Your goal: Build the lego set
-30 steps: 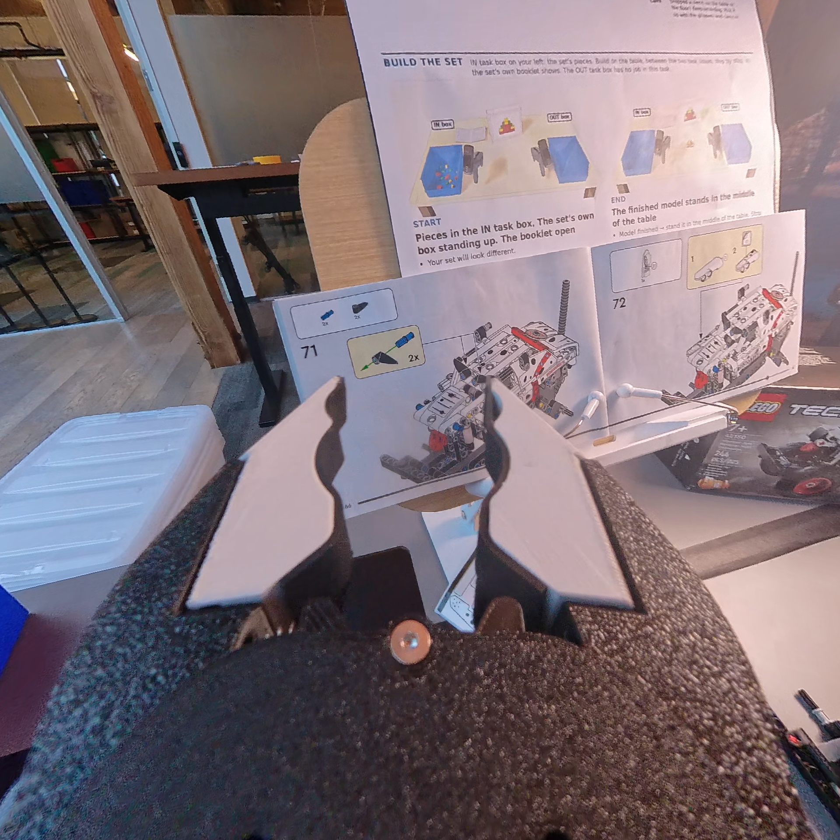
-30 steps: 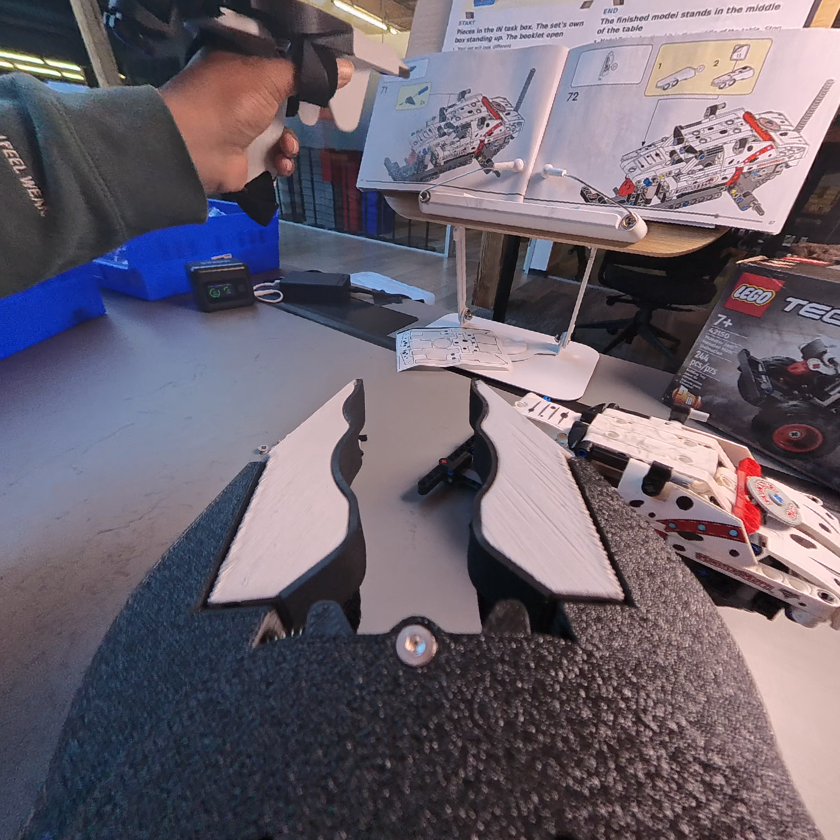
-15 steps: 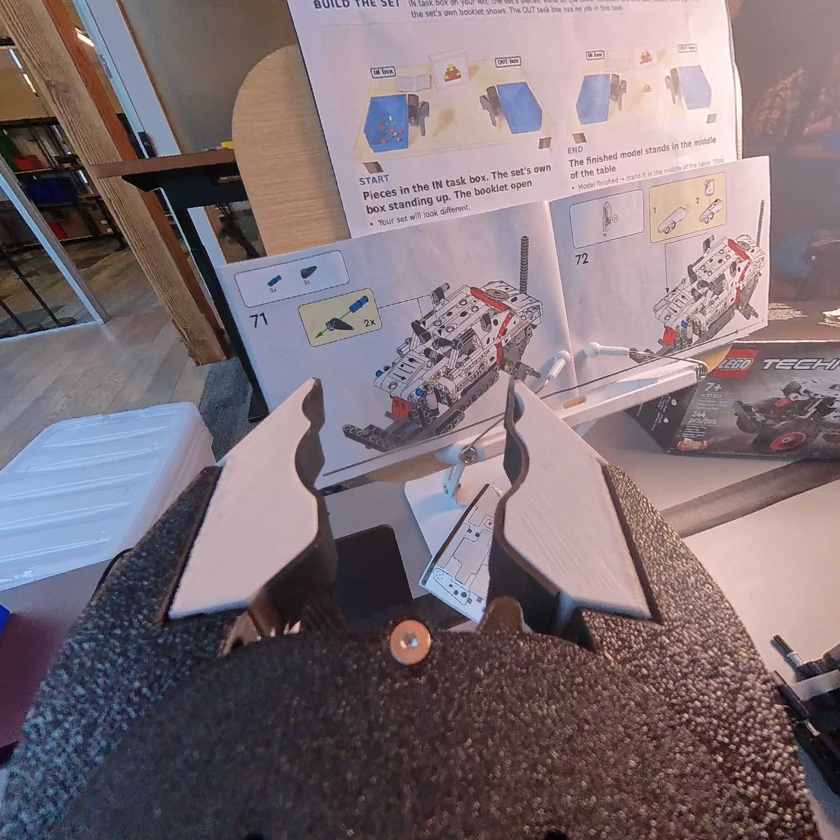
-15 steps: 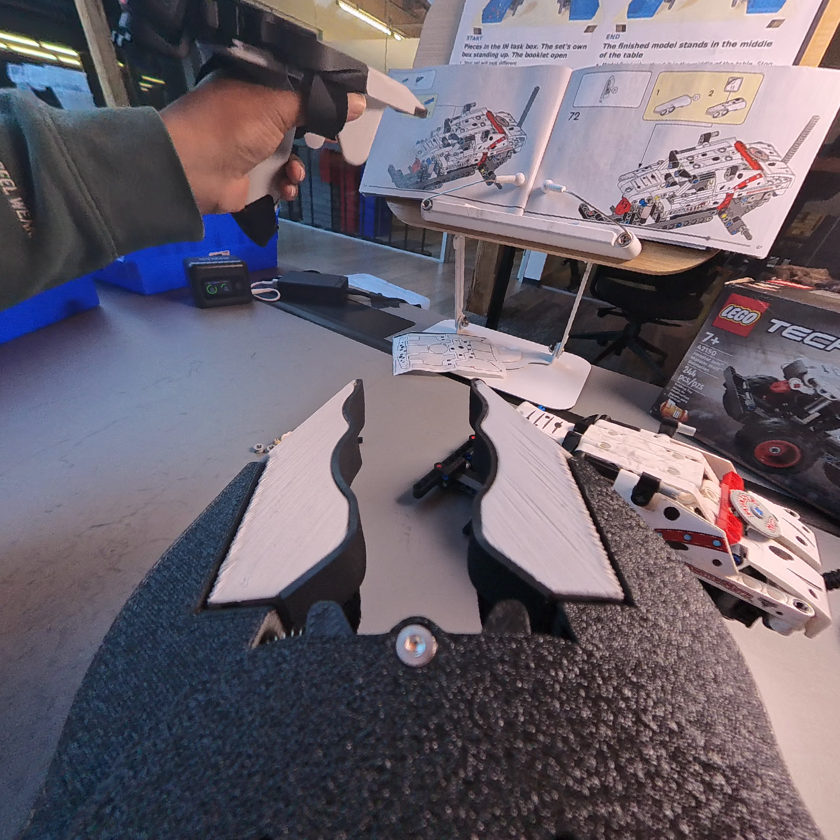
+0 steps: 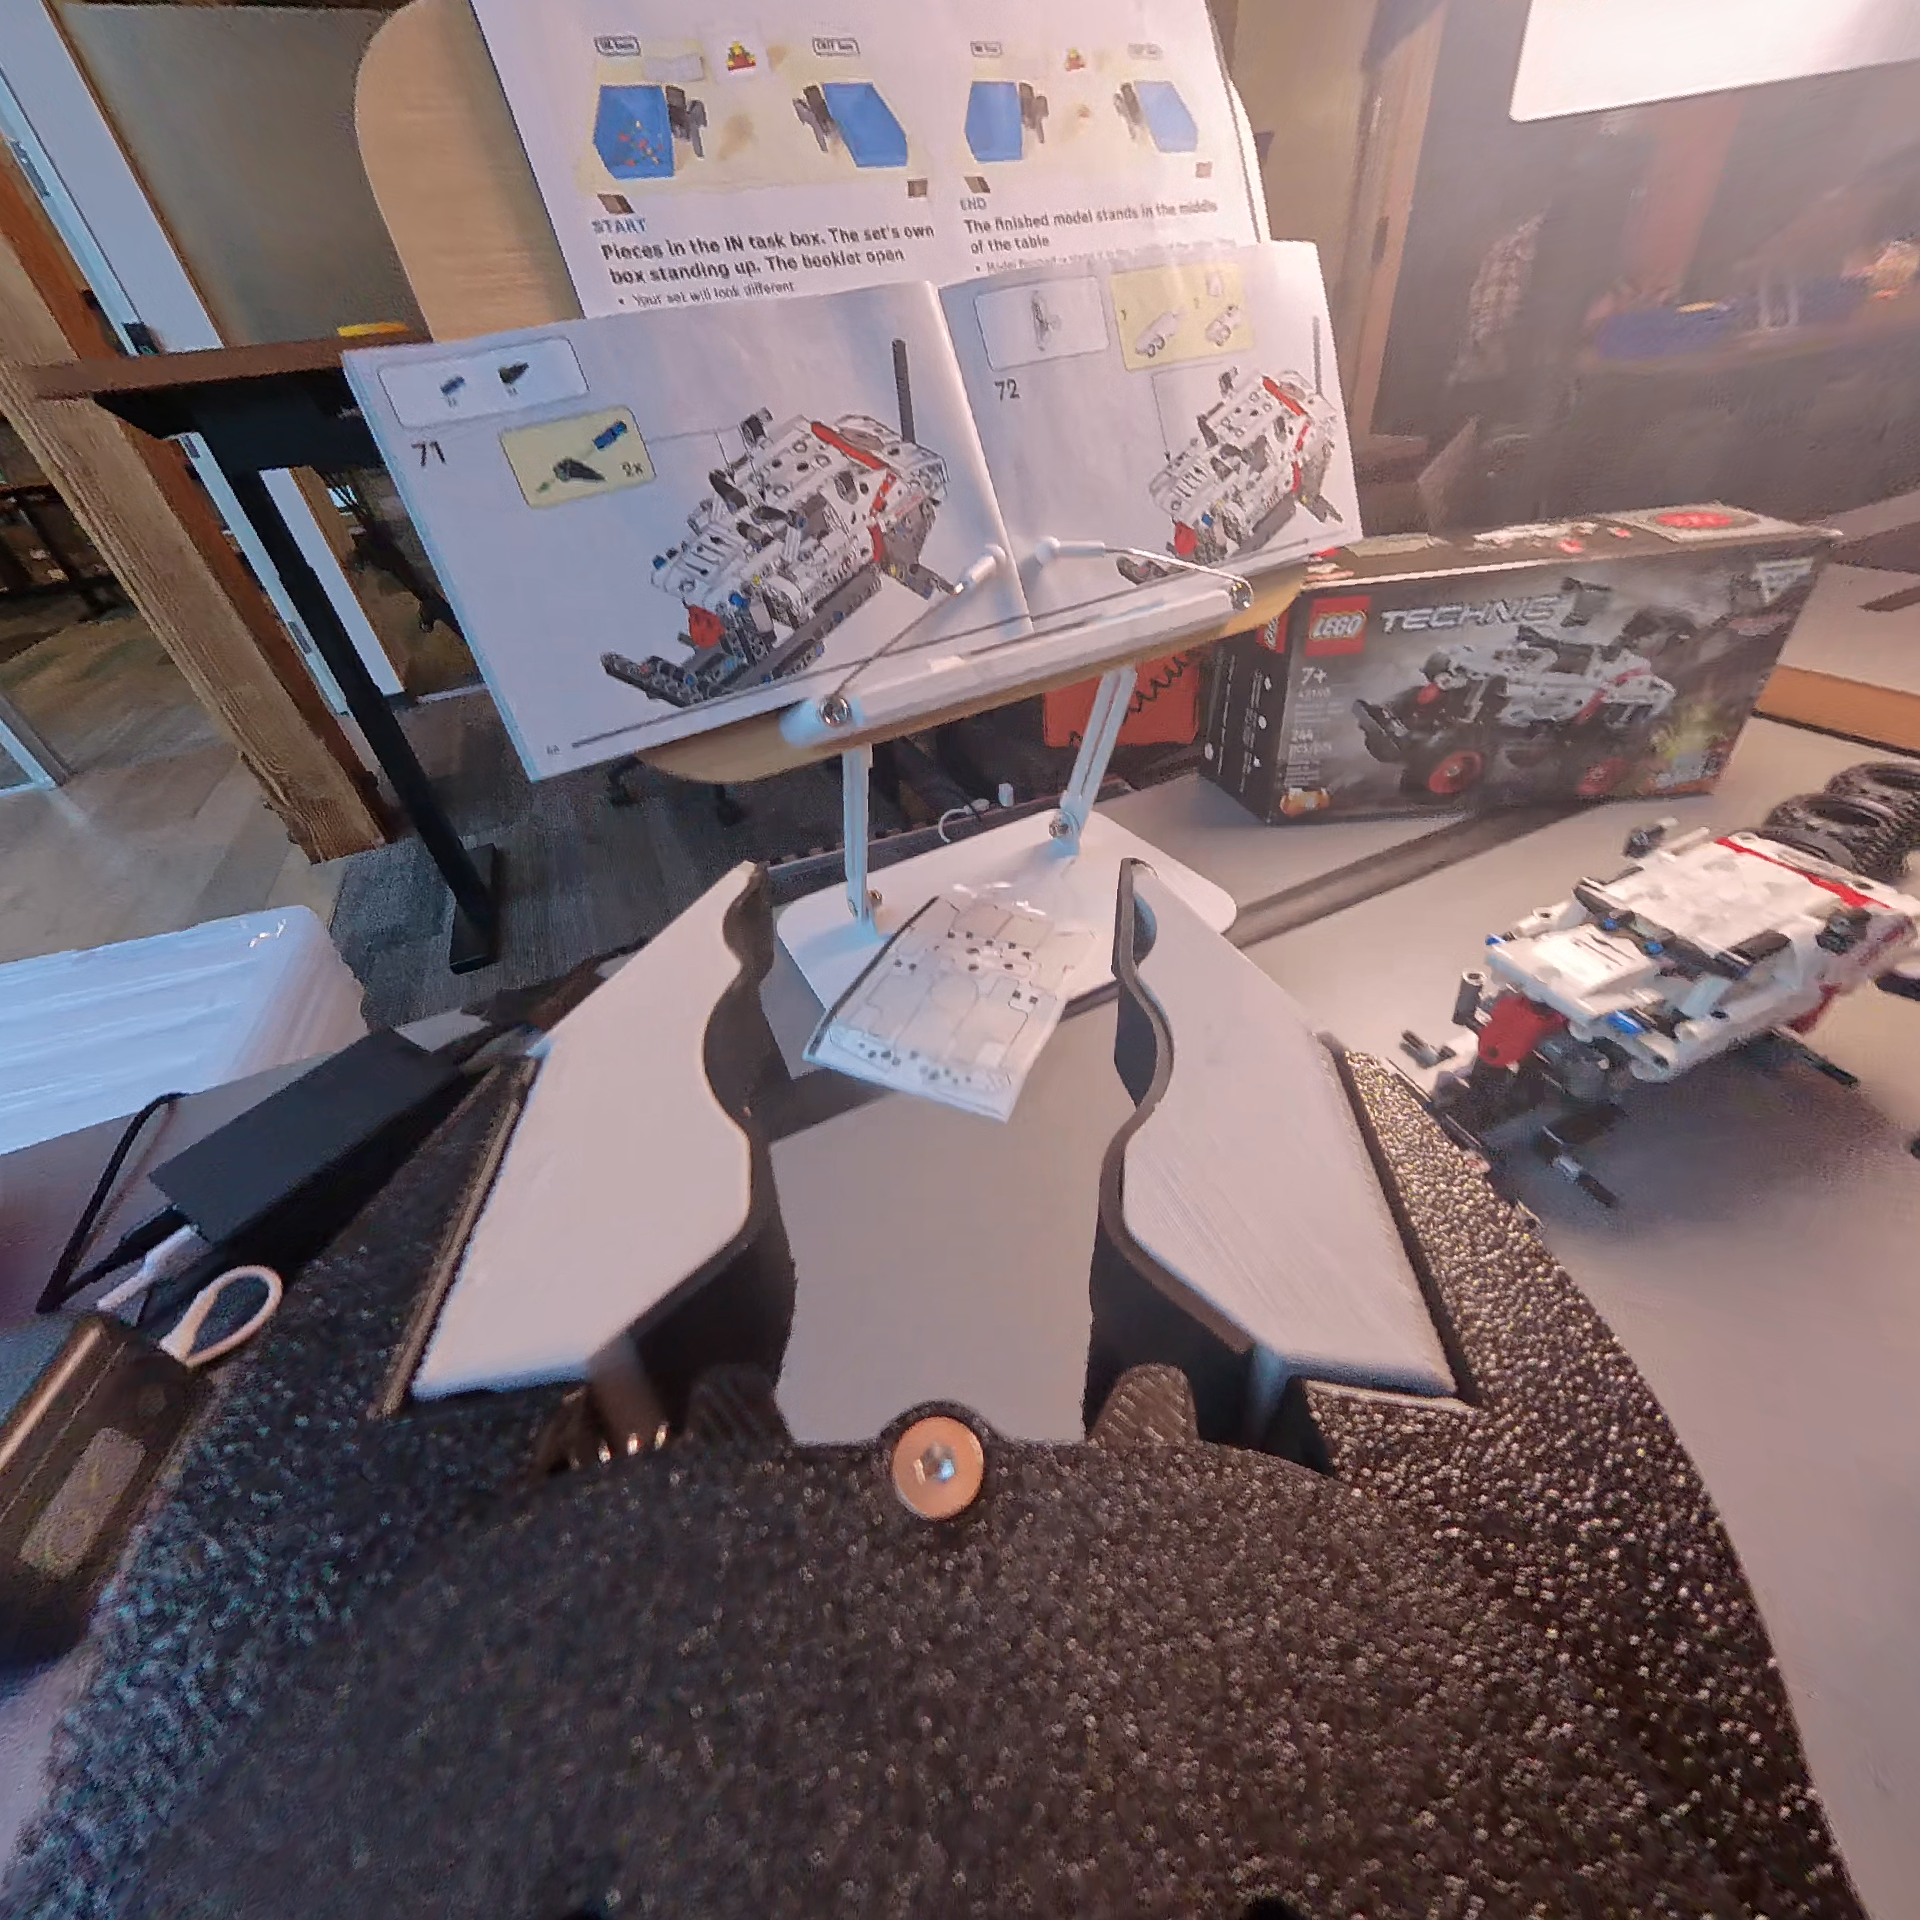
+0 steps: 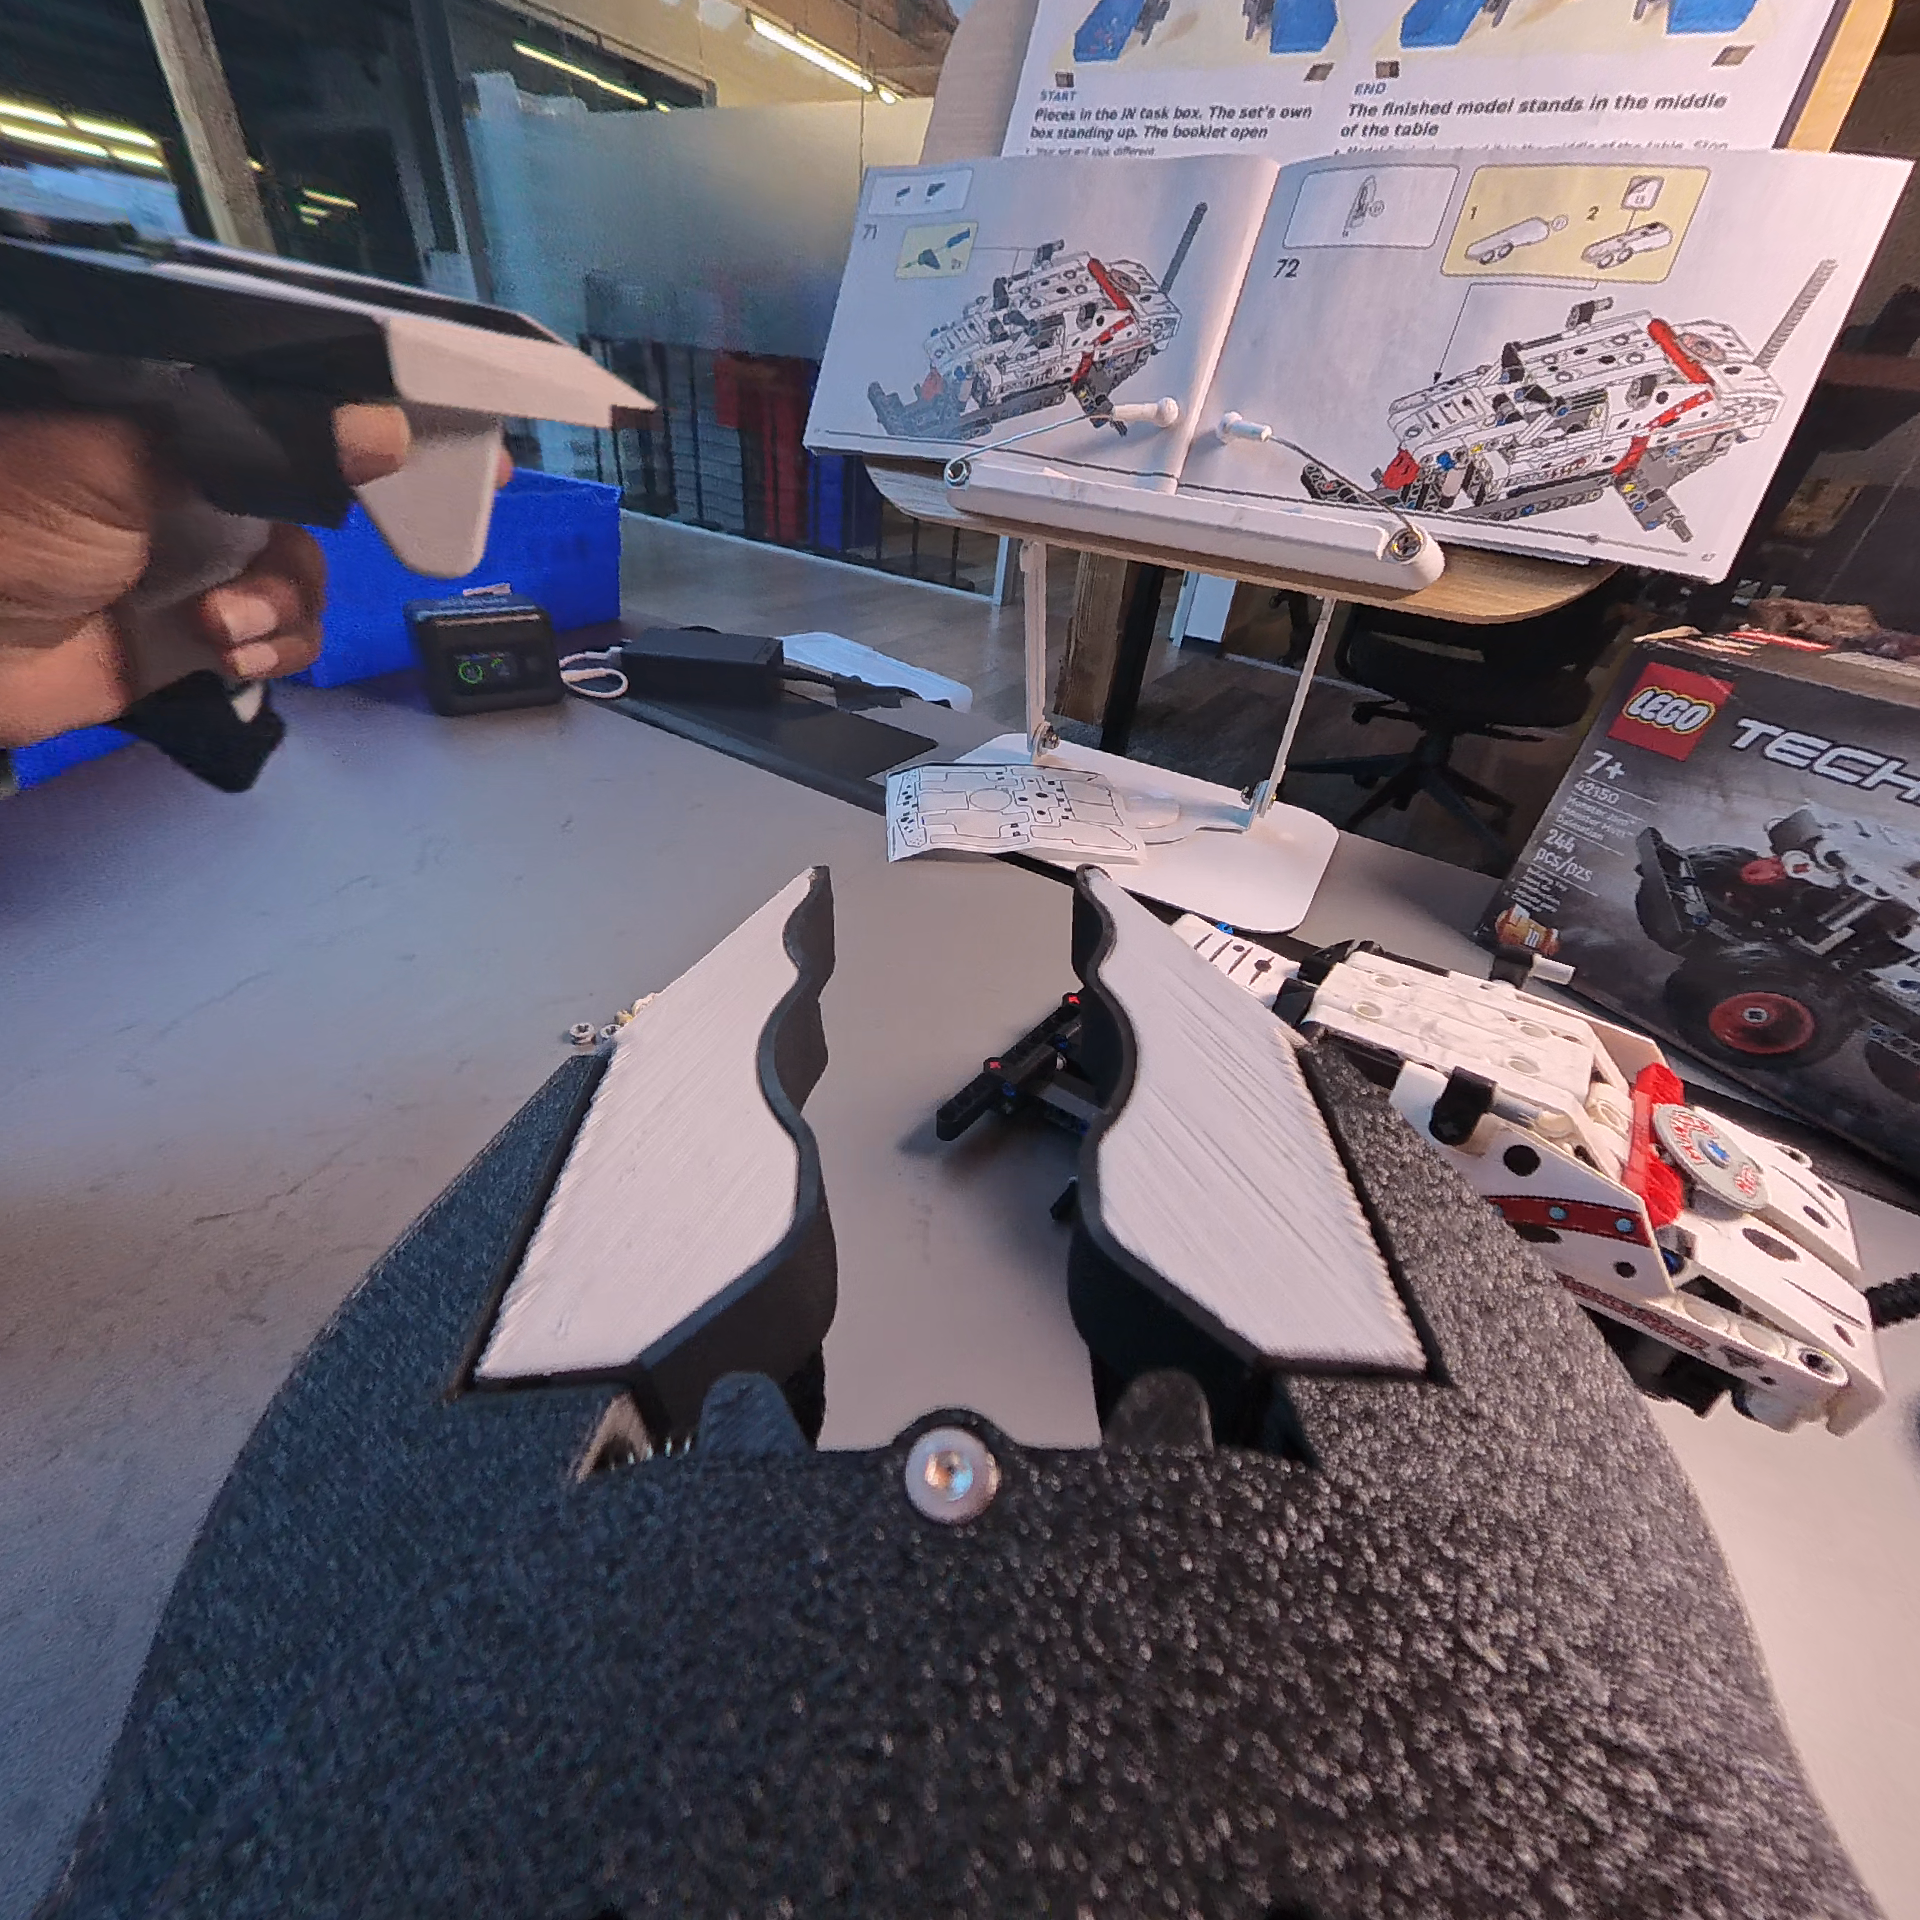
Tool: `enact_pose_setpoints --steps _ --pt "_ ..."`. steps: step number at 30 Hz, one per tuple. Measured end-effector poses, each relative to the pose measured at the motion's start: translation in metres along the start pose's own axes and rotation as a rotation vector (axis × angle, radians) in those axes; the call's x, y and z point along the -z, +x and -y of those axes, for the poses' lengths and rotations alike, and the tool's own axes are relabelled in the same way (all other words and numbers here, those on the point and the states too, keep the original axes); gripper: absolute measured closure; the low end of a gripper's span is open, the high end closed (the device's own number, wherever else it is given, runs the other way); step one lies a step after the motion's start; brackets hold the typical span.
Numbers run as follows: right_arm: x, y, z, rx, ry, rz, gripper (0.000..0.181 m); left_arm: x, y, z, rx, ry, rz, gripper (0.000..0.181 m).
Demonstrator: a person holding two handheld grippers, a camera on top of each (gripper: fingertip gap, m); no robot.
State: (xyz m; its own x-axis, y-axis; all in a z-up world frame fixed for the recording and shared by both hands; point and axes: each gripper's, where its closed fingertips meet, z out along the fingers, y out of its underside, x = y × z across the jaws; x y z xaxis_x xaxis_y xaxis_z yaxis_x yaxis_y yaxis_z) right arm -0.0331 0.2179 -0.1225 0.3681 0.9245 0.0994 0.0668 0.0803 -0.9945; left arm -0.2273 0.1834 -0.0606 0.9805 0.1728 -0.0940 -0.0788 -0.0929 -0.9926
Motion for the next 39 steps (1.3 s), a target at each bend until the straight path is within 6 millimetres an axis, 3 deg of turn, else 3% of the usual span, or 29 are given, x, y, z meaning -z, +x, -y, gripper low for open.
enact_pose_setpoints --steps 5,7,10,13,15,17,20,23,26,30,33,36,39 --pt "0.001 0.004 0.002 0.014 0.004 -0.016 0.137 0.056 0.014 -0.033 -0.014 -0.032 -0.019 0.125" --pt "-0.001 0.007 0.006 0.038 0.009 -0.024 0.150 0.065 0.006 -0.046 -0.043 -0.031 0.026 0.132" --pt "-0.020 0.015 0.039 0.140 0.032 -0.002 0.180 0.063 0.001 -0.054 0.009 -0.049 0.017 0.131" --pt "-0.067 0.029 0.073 0.184 -0.046 0.054 0.181 0.062 -0.004 -0.049 0.016 -0.030 0.027 0.132" --pt "-0.108 0.053 0.098 0.183 -0.052 0.015 0.181 0.063 -0.006 -0.053 0.030 -0.039 0.022 0.132" --pt "-0.153 0.086 0.109 0.213 -0.094 -0.066 0.181 0.066 -0.011 -0.059 0.020 -0.052 0.038 0.132" --pt "-0.211 0.117 0.109 0.173 -0.177 -0.107 0.181 0.067 -0.014 -0.066 0.019 -0.075 0.036 0.132" --pt "-0.242 0.129 0.097 0.184 -0.261 -0.145 0.181 0.063 -0.010 -0.074 0.017 -0.108 0.015 0.131" --pt "-0.249 0.127 0.069 0.161 -0.368 -0.163 0.181 0.062 -0.008 -0.076 0.008 -0.113 0.009 0.132" --pt "-0.247 0.120 0.062 0.191 -0.382 -0.164 0.181 0.062 -0.007 -0.074 0.007 -0.104 0.008 0.132" --pt "-0.249 0.115 0.078 0.213 -0.326 -0.169 0.181 0.062 -0.007 -0.074 0.008 -0.103 0.007 0.132" --pt "-0.258 0.096 0.099 0.215 -0.258 -0.120 0.181 0.062 -0.007 -0.074 0.009 -0.101 0.010 0.132" --pt "-0.270 0.083 0.101 0.206 -0.266 -0.095 0.181 0.062 -0.008 -0.073 0.004 -0.100 0.016 0.132"
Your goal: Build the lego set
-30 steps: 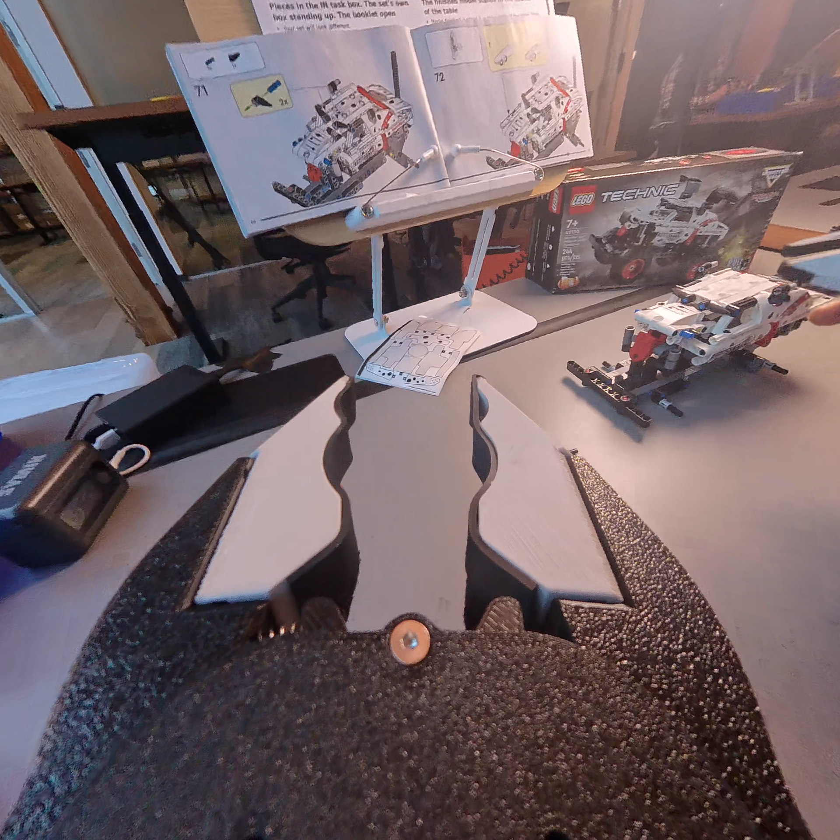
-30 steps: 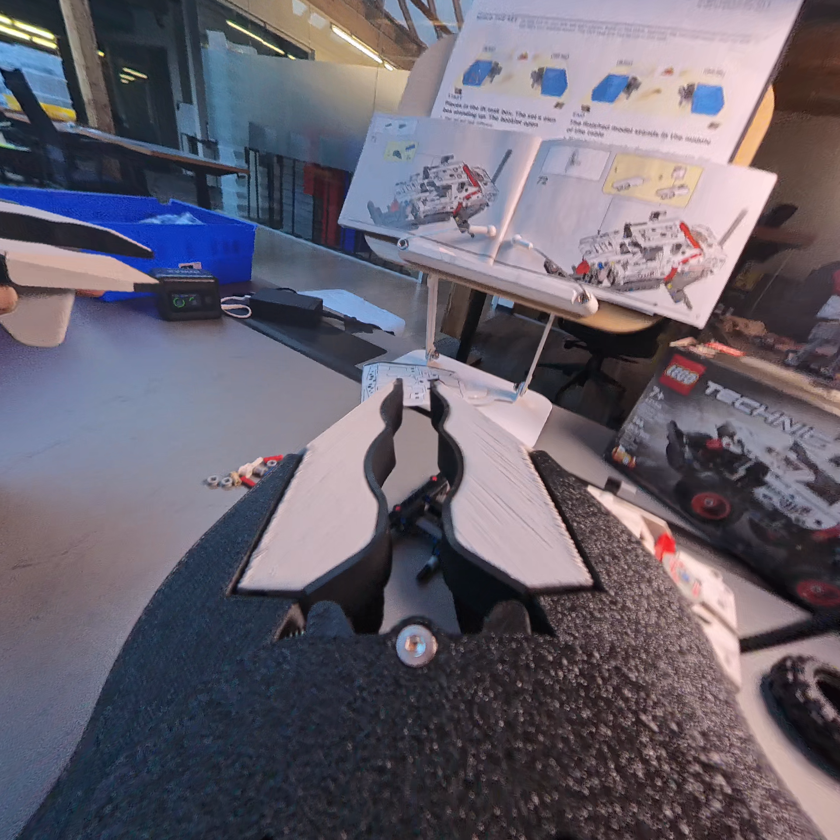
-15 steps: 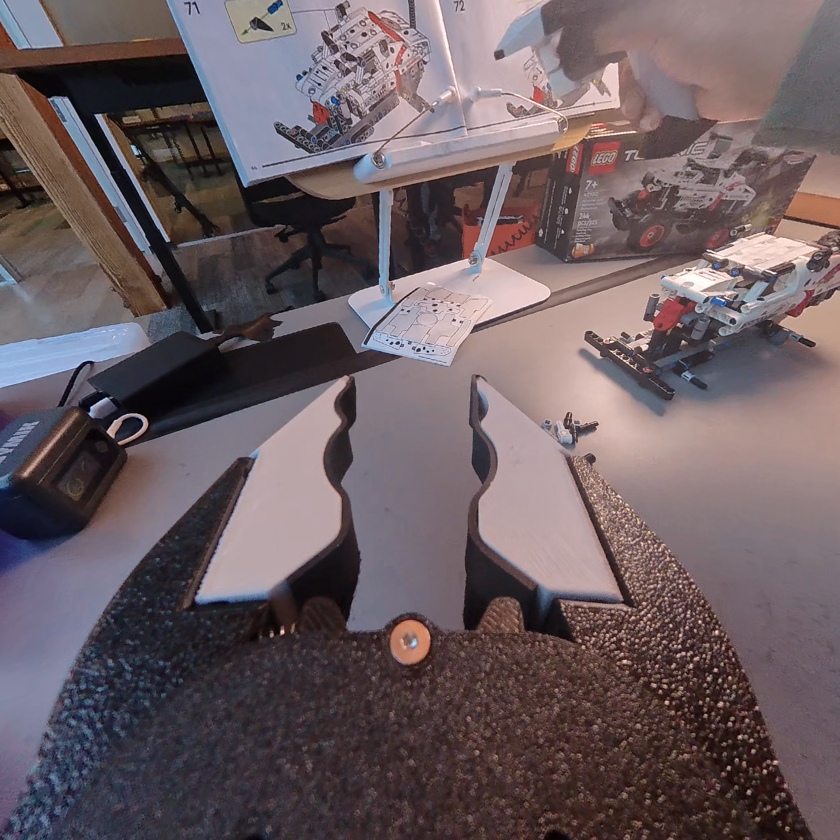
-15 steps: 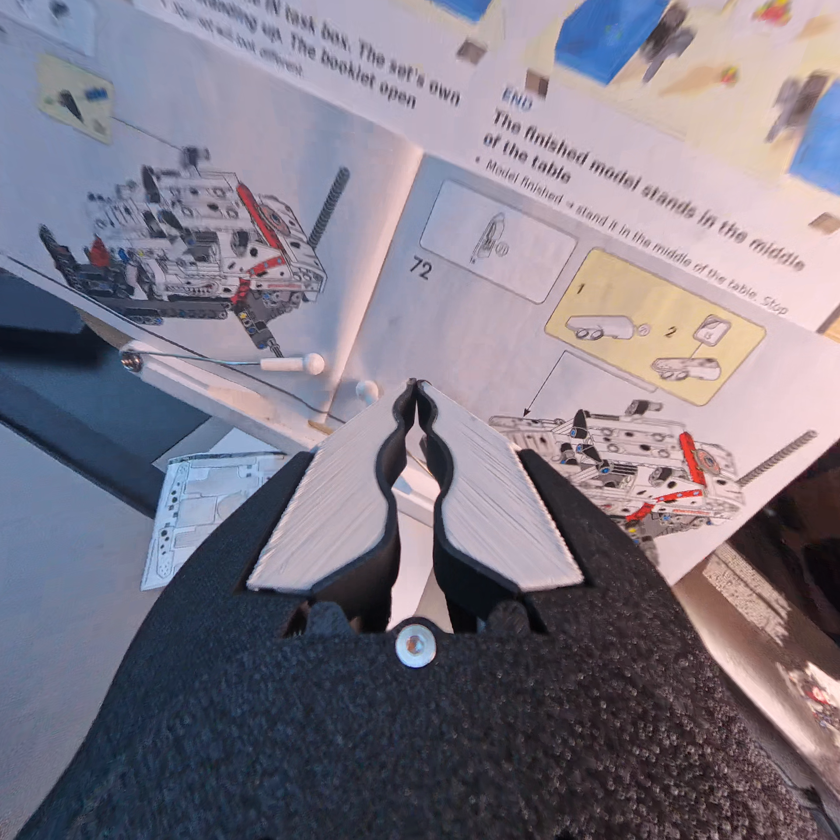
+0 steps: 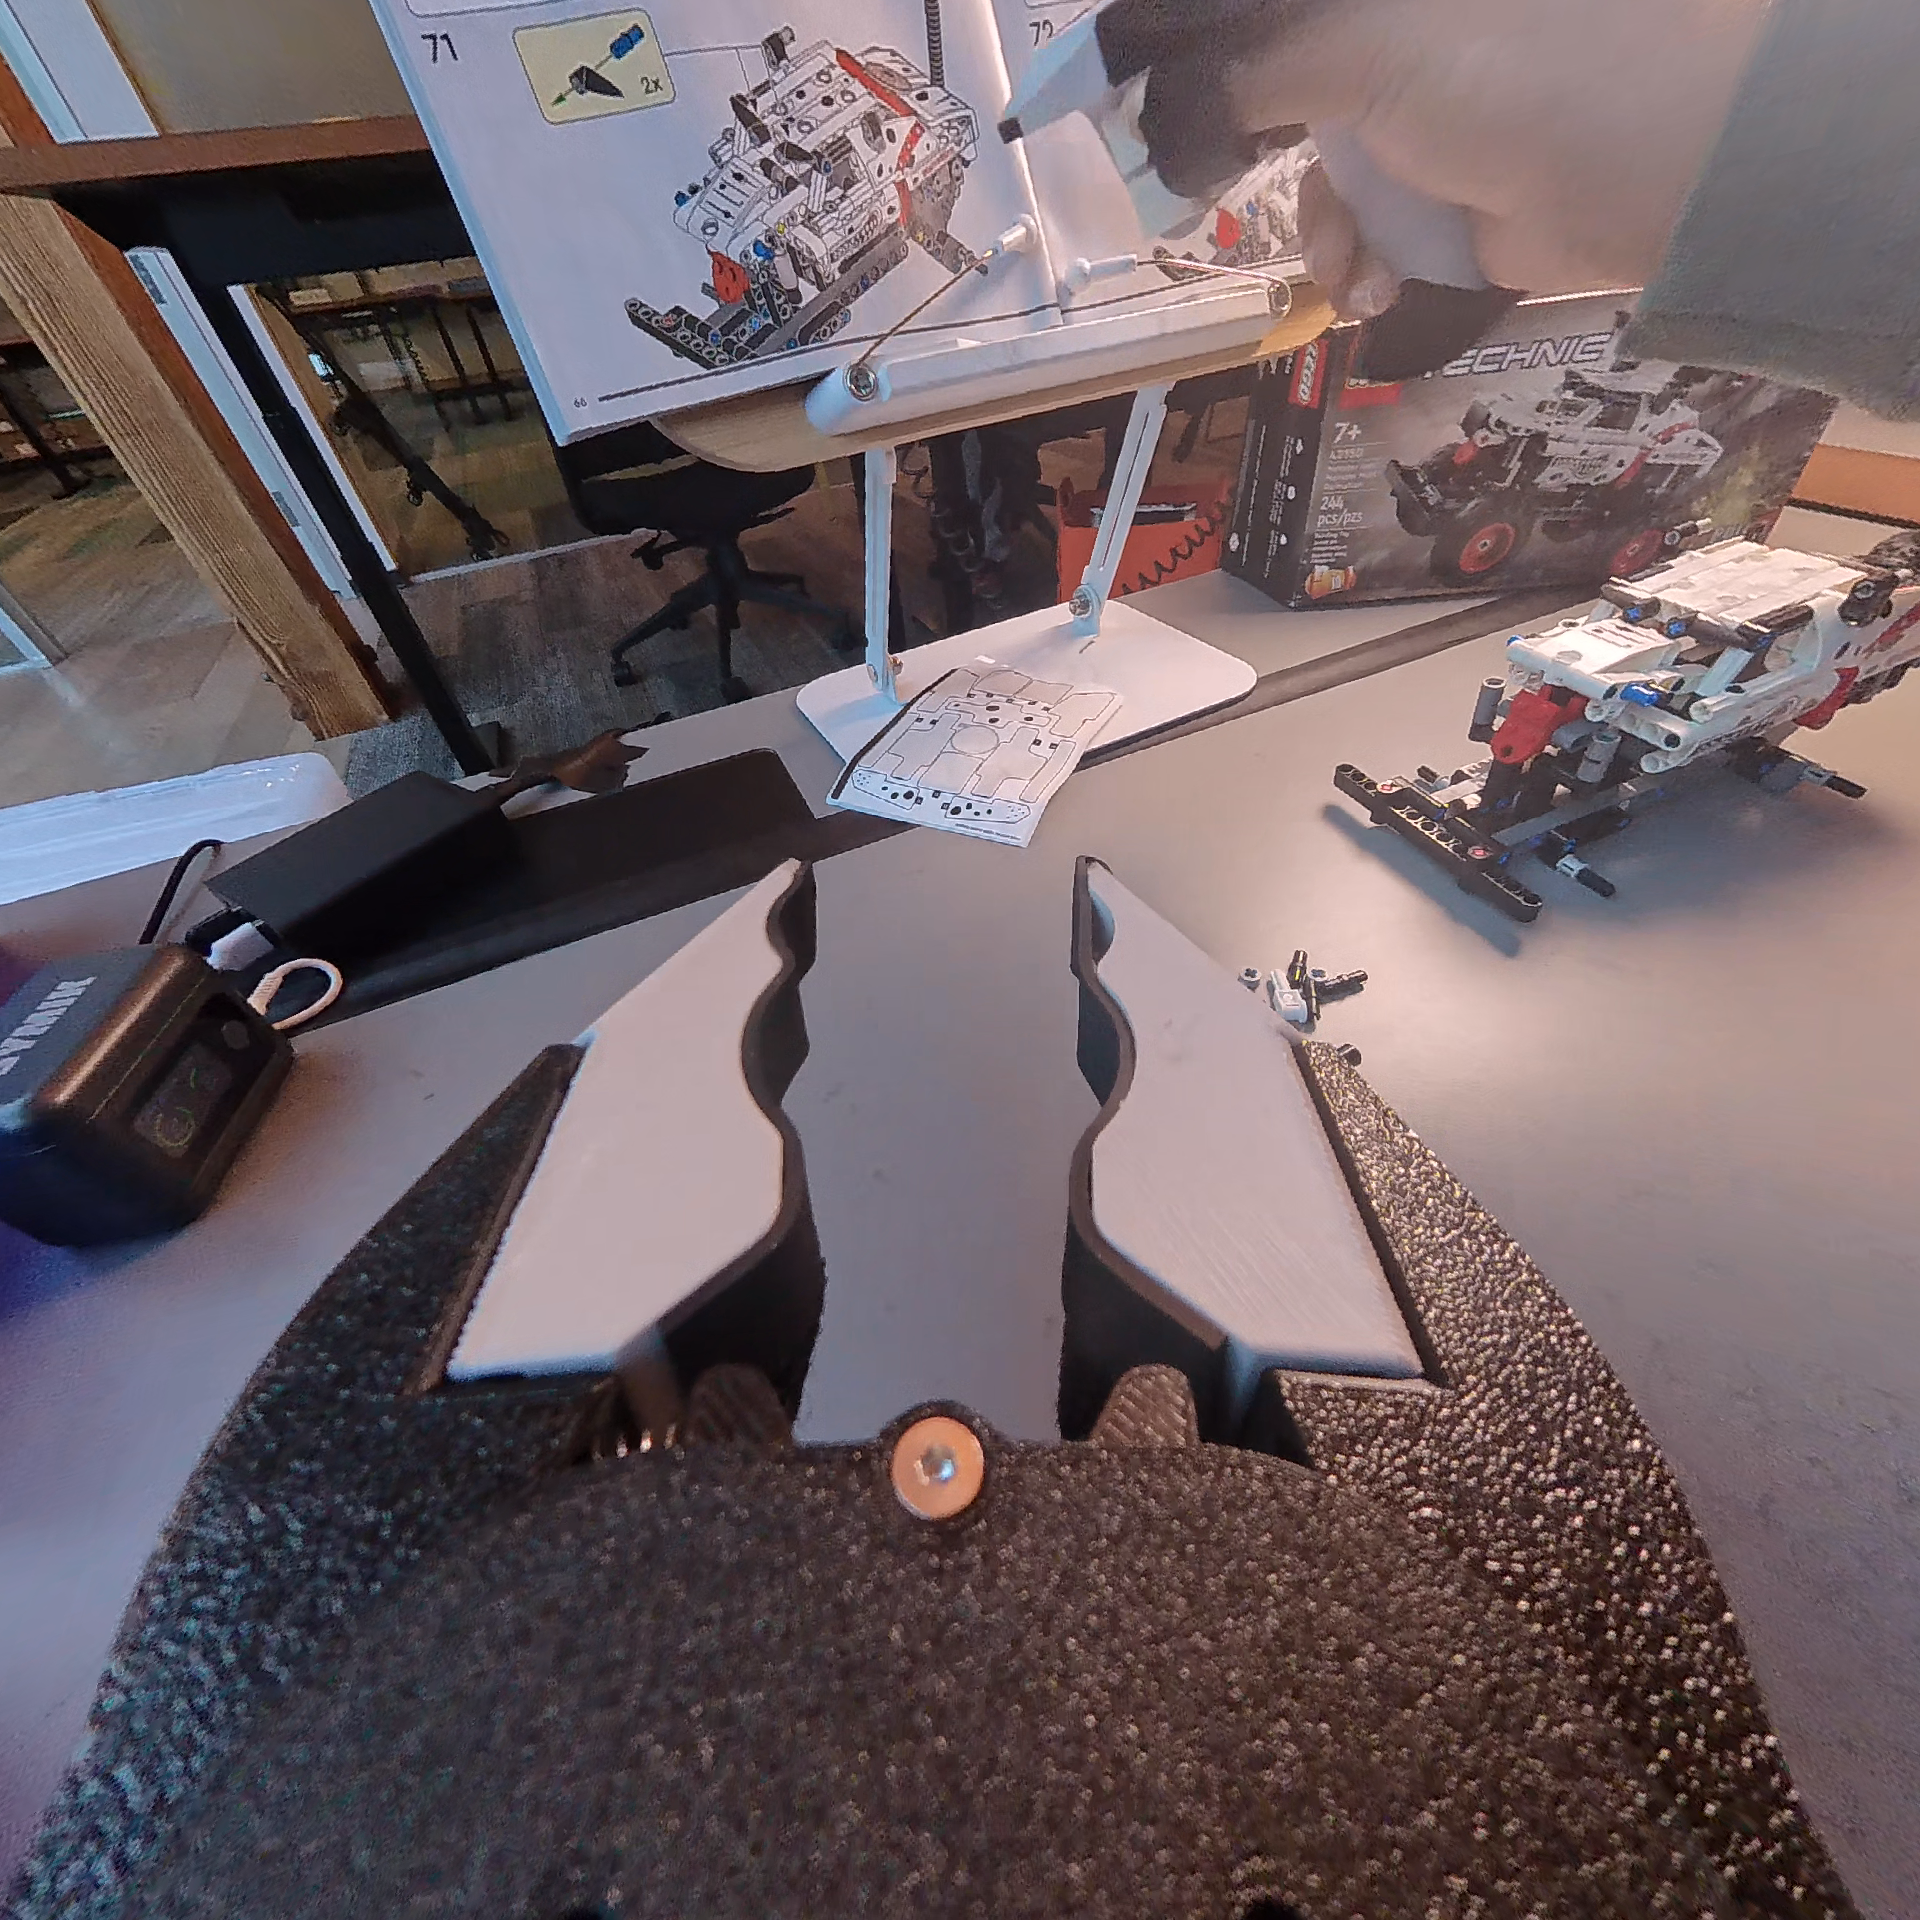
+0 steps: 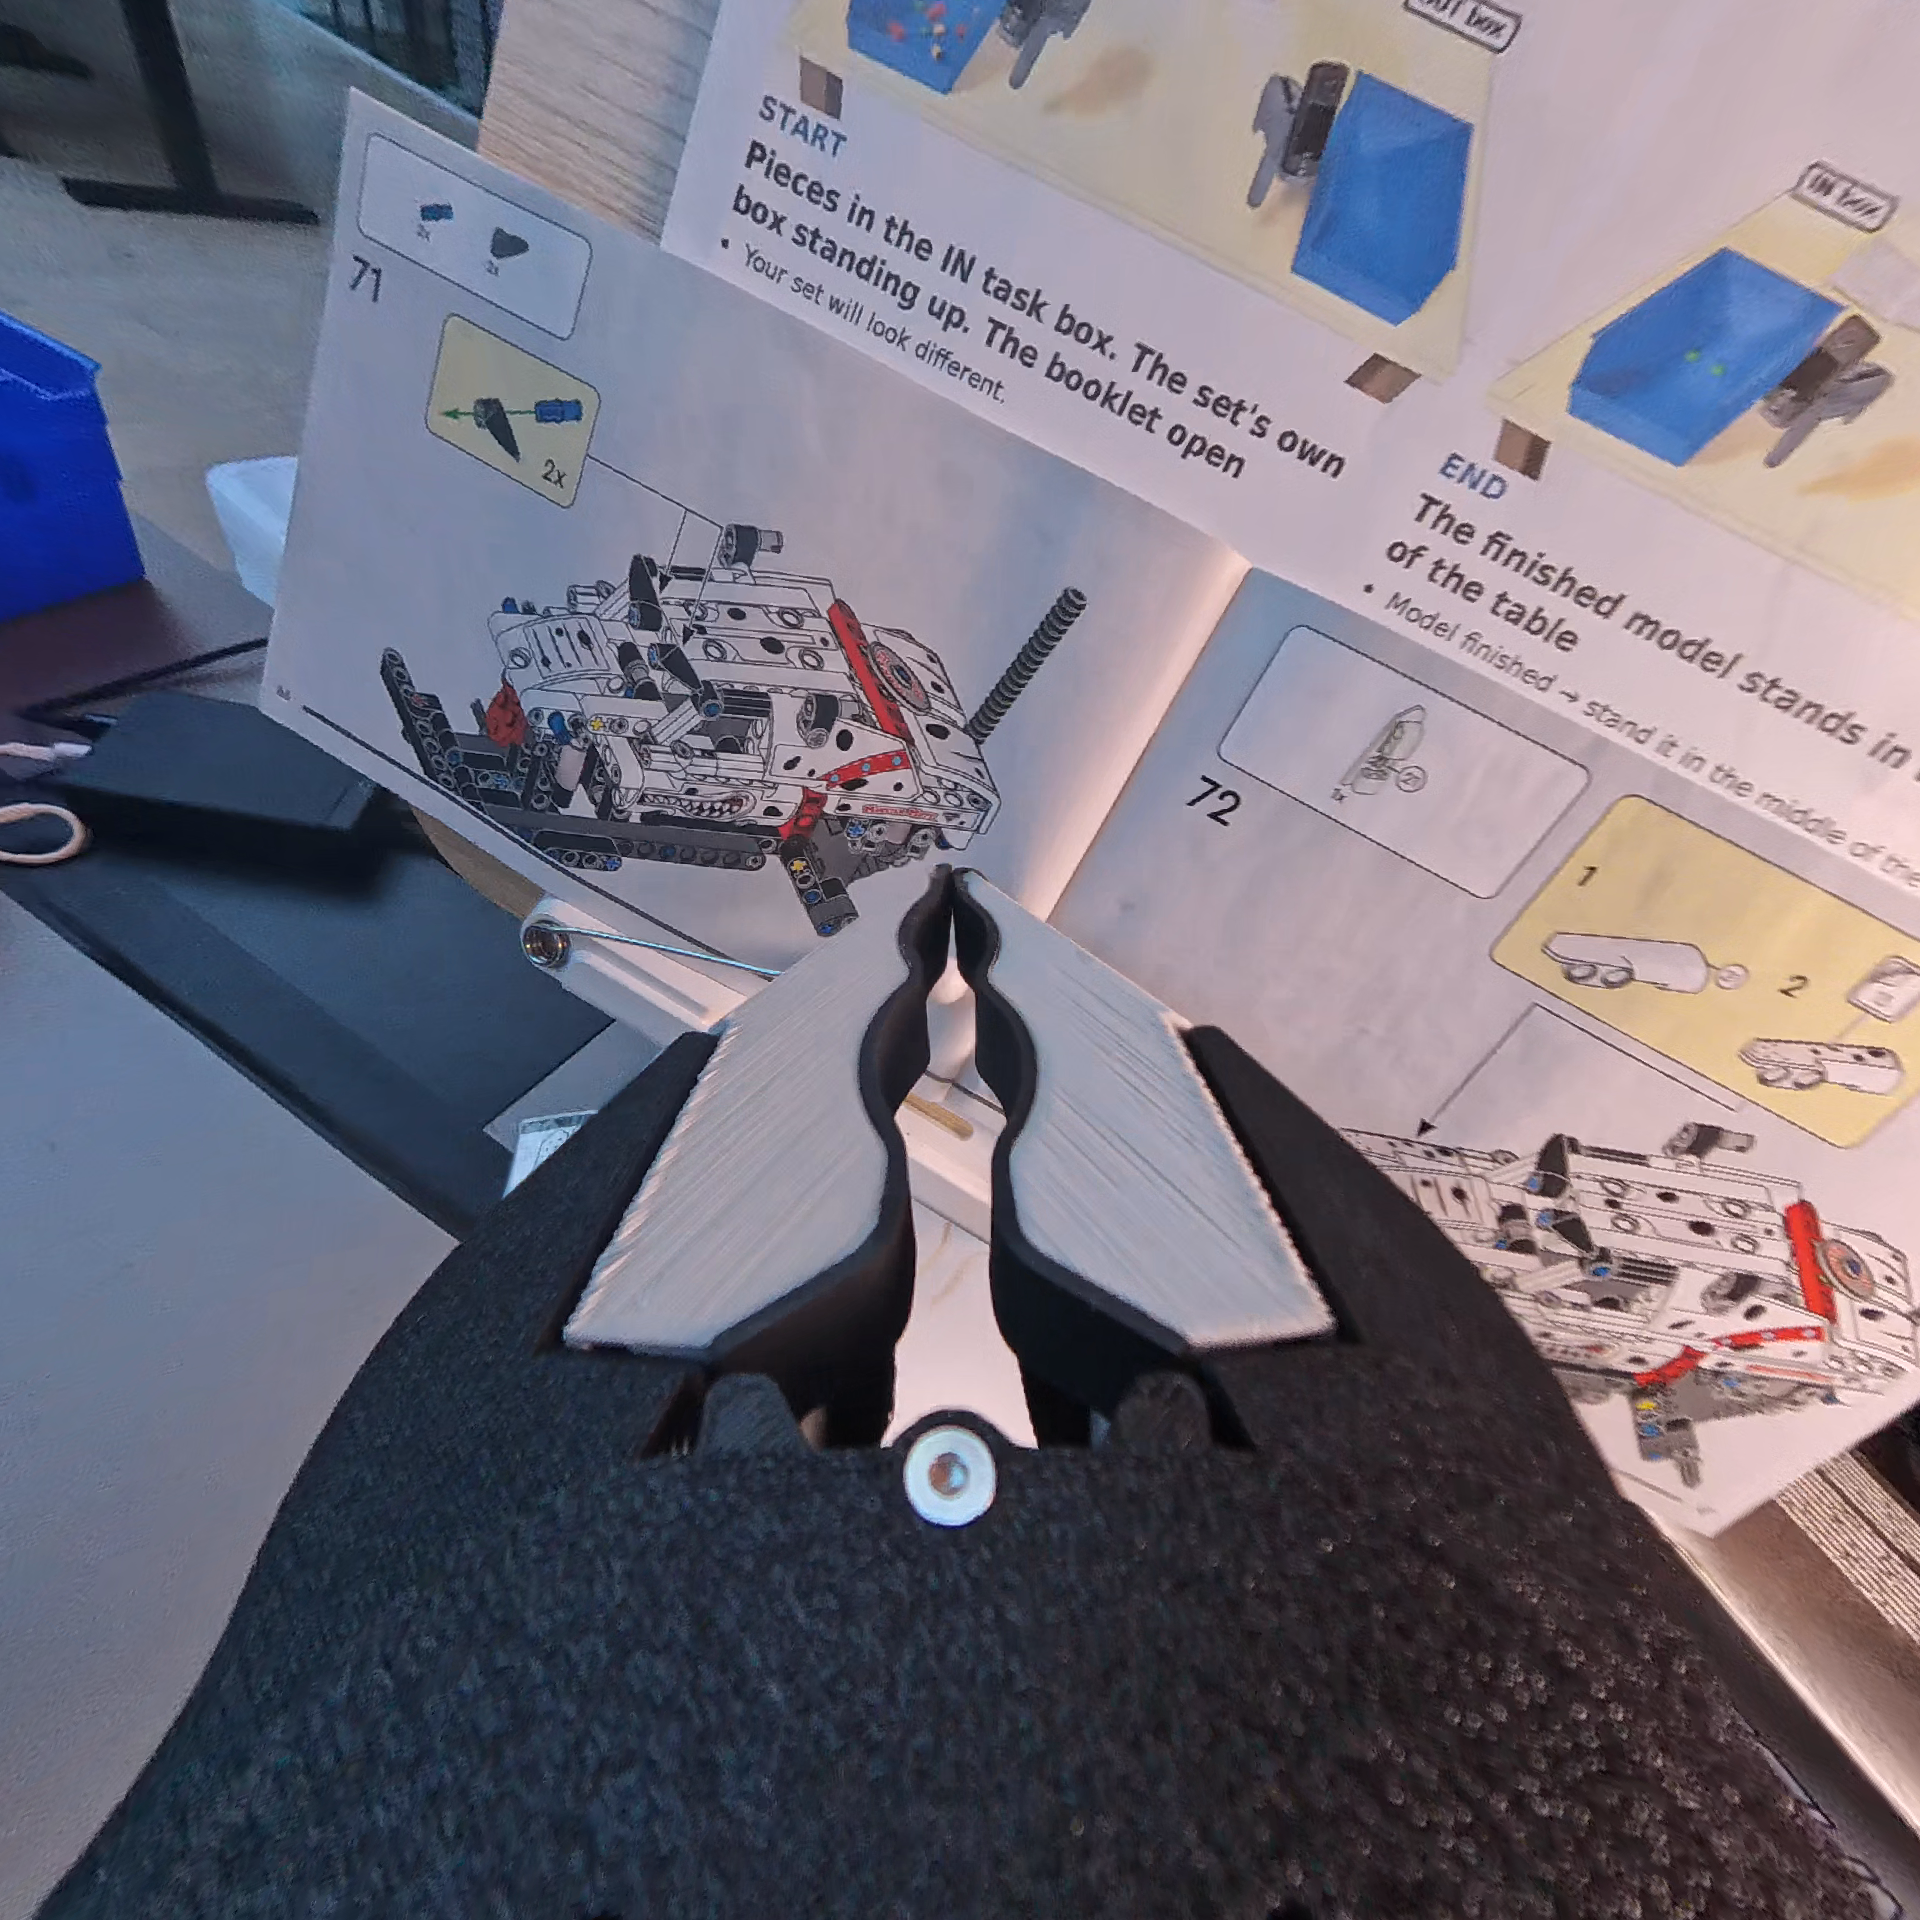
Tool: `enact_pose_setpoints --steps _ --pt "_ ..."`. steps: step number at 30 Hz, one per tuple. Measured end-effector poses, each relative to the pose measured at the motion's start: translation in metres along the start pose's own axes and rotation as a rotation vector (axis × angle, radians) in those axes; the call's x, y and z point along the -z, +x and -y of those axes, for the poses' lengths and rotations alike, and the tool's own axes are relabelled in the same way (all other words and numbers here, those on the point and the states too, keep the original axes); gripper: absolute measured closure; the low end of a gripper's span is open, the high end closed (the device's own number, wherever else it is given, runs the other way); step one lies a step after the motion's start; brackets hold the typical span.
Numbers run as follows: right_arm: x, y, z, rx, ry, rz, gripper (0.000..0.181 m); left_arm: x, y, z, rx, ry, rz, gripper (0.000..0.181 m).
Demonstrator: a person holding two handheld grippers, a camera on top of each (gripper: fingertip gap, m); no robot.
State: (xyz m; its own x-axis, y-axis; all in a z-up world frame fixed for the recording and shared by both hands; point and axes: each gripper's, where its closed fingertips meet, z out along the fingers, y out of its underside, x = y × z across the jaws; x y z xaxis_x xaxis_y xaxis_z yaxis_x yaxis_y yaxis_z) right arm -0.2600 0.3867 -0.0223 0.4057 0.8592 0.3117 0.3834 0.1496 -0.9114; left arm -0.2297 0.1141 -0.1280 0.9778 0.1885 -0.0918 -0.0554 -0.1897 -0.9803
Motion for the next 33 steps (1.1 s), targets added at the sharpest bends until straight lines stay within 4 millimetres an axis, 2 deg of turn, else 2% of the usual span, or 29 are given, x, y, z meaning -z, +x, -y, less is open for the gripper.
enact_pose_setpoints --steps 3,7,10,12,14,17,20,23,27,33 --pt "-0.011 -0.008 -0.017 -0.014 -0.065 0.009 0.181 0.002 -0.002 0.002 -0.002 0.010 0.011 0.132" --pt "-0.009 -0.013 -0.031 -0.043 -0.073 0.010 0.181 0.003 -0.004 0.005 -0.002 0.021 0.019 0.132" --pt "-0.007 -0.011 -0.031 -0.064 -0.069 0.012 0.181 0.002 -0.003 0.004 -0.003 0.018 0.016 0.132" --pt "0.001 -0.005 -0.019 -0.066 -0.005 -0.001 0.181 0.003 -0.002 0.004 -0.008 0.020 0.016 0.132" --pt "0.020 0.004 0.003 -0.109 0.099 -0.013 0.181 0.004 -0.004 0.006 -0.009 0.026 0.021 0.132" --pt "0.064 0.017 0.028 -0.178 0.256 -0.023 0.177 0.004 -0.007 0.008 -0.001 0.036 0.027 0.132" --pt "0.112 0.017 0.029 -0.184 0.354 -0.033 0.175 0.005 -0.009 0.010 0.006 0.049 0.033 0.132" --pt "0.154 0.006 0.009 -0.179 0.383 -0.031 0.169 0.007 -0.010 0.014 0.009 0.067 0.038 0.132" --pt "0.194 -0.022 -0.038 -0.191 0.339 0.004 0.158 0.009 -0.009 0.016 0.008 0.080 0.042 0.132" --pt "0.221 -0.059 -0.111 -0.200 0.231 -0.012 0.125 0.009 -0.009 0.015 0.014 0.088 0.043 0.130"
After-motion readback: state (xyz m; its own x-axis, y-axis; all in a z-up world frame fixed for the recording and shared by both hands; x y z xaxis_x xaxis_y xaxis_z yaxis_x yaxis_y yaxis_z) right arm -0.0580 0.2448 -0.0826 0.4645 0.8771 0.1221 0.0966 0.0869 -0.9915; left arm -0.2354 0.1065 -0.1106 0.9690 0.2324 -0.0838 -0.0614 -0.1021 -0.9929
